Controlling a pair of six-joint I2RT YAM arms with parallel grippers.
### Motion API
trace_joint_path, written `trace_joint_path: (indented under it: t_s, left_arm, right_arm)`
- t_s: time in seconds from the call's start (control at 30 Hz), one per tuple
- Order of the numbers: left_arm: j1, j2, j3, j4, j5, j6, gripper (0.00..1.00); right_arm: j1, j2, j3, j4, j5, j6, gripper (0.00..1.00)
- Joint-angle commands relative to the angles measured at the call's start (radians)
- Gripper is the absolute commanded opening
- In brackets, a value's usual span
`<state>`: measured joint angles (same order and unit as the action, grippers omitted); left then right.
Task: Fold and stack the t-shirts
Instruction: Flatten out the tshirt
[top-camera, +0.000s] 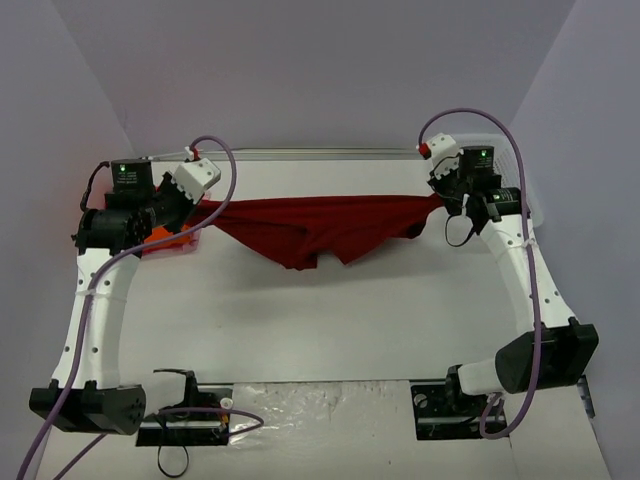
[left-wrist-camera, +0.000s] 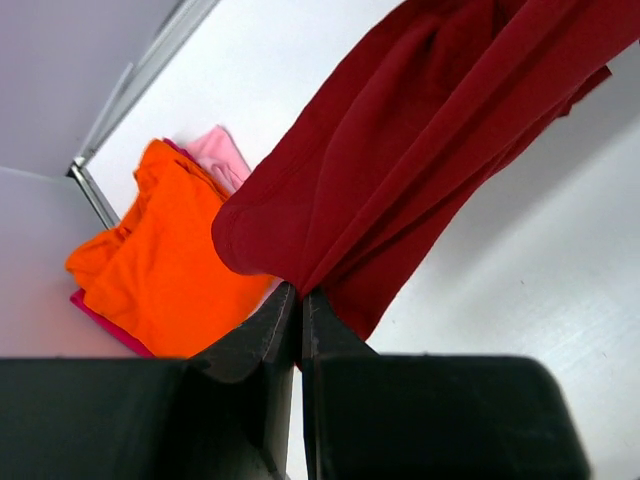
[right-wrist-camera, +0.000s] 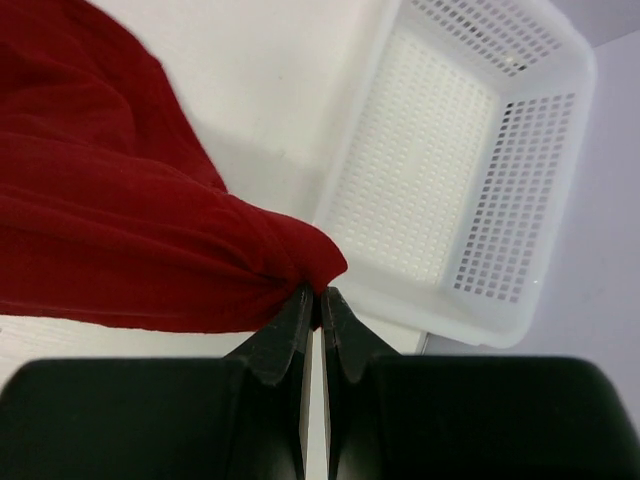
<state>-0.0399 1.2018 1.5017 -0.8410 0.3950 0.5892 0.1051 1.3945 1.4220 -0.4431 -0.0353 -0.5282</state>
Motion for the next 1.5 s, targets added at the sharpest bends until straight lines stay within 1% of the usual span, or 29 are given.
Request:
trace_joint_path:
  t_s: [0.0, 0.17, 0.23, 0.4, 0.57, 0.73, 0.87, 1.0, 1.07, 1.13, 1.17, 1.2, 1.3, 1.33, 1.37, 1.4, 1.43, 1.47]
  left_arm:
    - [0.008, -0.025, 0.032, -0.113, -0.044, 0.027, 0.02]
    - [0.008, -0.073, 0.052, -0.122, -0.045, 0.008, 0.02]
    - [0.009, -0.087, 0.055, -0.109, -0.042, -0.025, 0.02]
    - [0.008, -0.18, 0.035, -0.008, -0.007, -0.109, 0.02]
    - [0.009, -0.269, 0.052, 0.048, -0.005, -0.173, 0.02]
    - [0.008, -0.289, 0.117, 0.036, -0.002, -0.207, 0.02]
    - [0.011, -0.272, 0.14, 0.06, -0.018, -0.223, 0.02]
    - [0.009, -0.223, 0.132, 0.121, -0.056, -0.244, 0.02]
    - [0.011, -0.177, 0.108, 0.172, -0.088, -0.256, 0.02]
    - [0.009, -0.112, 0.092, 0.198, -0.113, -0.258, 0.02]
    - [0.009, -0.088, 0.085, 0.239, -0.122, -0.261, 0.02]
    - [0.008, -0.064, 0.077, 0.258, -0.13, -0.261, 0.02]
    - [0.005, 0.065, 0.052, 0.332, -0.159, -0.253, 0.02]
    - [0.003, 0.141, 0.048, 0.371, -0.165, -0.249, 0.02]
    - [0.002, 0.183, 0.042, 0.393, -0.173, -0.241, 0.02]
    - [0.0, 0.274, 0.045, 0.416, -0.185, -0.238, 0.02]
    - [-0.005, 0.329, 0.051, 0.454, -0.188, -0.226, 0.02]
    - [-0.006, 0.382, 0.078, 0.473, -0.194, -0.221, 0.02]
  right_arm:
    - [-0.015, -0.034, -0.058, -0.022, -0.006, -0.029, 0.0]
    - [-0.018, -0.095, -0.115, -0.031, -0.038, -0.042, 0.0]
    - [-0.018, -0.118, -0.126, -0.031, -0.051, -0.039, 0.0]
    - [-0.019, -0.167, -0.126, -0.031, -0.097, -0.042, 0.0]
    - [-0.021, -0.236, -0.087, -0.034, -0.107, -0.041, 0.0]
    - [-0.021, -0.314, -0.037, -0.036, -0.147, -0.032, 0.0]
    - [-0.021, -0.324, 0.017, -0.032, -0.173, -0.009, 0.0]
    - [-0.021, -0.249, 0.066, -0.016, -0.166, 0.025, 0.0]
    - [-0.021, -0.209, 0.066, 0.02, -0.143, 0.031, 0.0]
    - [-0.022, -0.138, 0.068, 0.059, -0.127, 0.04, 0.0]
    - [-0.021, -0.109, 0.072, 0.072, -0.12, 0.043, 0.0]
    - [-0.021, -0.047, 0.08, 0.086, -0.118, 0.045, 0.0]
    - [-0.019, 0.09, 0.117, 0.115, -0.104, 0.059, 0.0]
    - [-0.019, 0.122, 0.135, 0.128, -0.091, 0.069, 0.0]
    - [-0.019, 0.158, 0.144, 0.139, -0.068, 0.073, 0.0]
    - [-0.019, 0.226, 0.155, 0.159, -0.055, 0.073, 0.0]
    - [-0.018, 0.262, 0.176, 0.173, -0.04, 0.083, 0.0]
    - [-0.018, 0.34, 0.193, 0.188, -0.011, 0.083, 0.0]
